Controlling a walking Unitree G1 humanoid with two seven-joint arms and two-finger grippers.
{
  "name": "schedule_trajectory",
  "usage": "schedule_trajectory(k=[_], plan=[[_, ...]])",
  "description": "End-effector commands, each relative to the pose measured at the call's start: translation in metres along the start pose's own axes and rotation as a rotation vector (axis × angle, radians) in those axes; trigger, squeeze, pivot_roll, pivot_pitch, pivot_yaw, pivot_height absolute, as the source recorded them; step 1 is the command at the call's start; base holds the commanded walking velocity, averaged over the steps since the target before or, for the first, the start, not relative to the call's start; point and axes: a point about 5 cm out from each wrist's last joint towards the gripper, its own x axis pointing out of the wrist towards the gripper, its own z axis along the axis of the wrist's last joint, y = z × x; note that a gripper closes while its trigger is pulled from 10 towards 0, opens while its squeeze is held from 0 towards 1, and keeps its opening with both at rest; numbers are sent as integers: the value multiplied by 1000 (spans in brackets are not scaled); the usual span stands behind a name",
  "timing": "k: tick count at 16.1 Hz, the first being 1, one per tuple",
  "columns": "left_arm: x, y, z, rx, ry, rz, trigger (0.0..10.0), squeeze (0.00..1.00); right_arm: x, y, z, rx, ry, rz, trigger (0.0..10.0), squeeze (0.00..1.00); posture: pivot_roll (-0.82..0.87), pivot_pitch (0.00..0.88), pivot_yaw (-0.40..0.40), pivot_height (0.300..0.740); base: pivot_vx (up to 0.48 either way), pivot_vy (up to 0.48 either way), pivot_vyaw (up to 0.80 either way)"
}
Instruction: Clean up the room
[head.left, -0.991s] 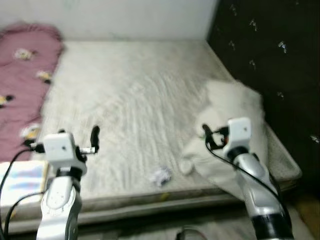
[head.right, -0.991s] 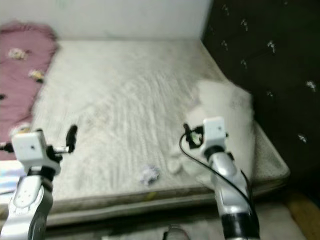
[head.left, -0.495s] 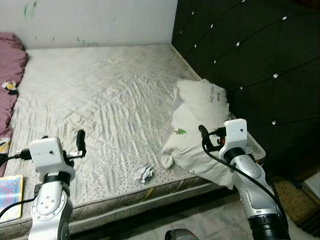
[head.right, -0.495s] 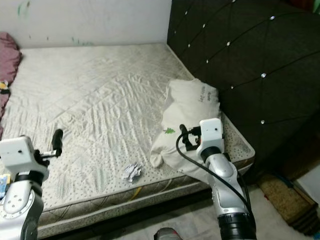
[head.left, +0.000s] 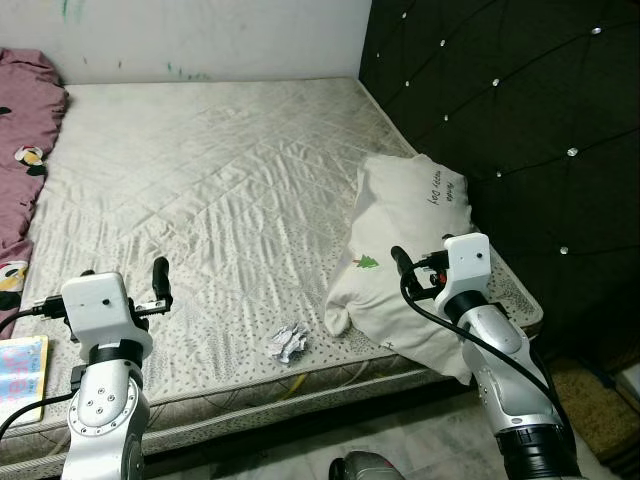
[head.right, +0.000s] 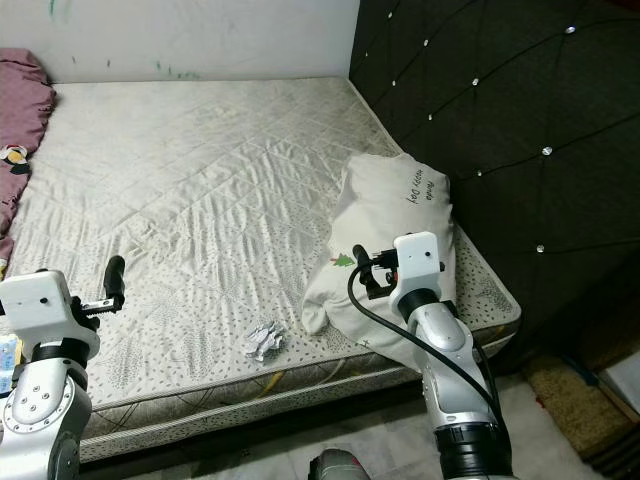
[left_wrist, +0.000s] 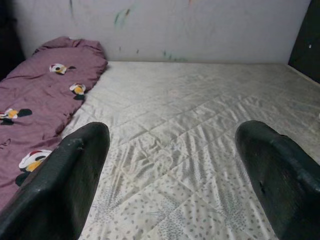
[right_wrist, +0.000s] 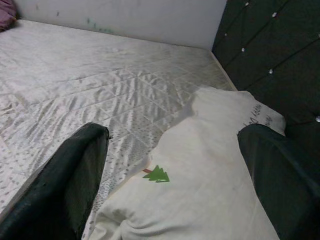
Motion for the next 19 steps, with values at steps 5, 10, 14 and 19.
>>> schedule_trajectory(k=[5,10,14,19], plan=[[-5,-4,-4,43,7,-16,10000,0,3,3,3,8,-8,9,10000,0,34,0,-55,640,0,0,0],[-4,0,-2,17,2,30,10000,0,7,2,6,17,-16,32,10000,0,37,0,-69,620,0,0,0],[-6,1,-4,15,19,40,10000,0,10,7,8,-8,-23,86,10000,0,39,0,-70,620,0,0,0],[-19,13,-12,47,61,85,10000,0,10,10,9,-12,-11,120,10000,0,47,4,-88,620,0,0,160]])
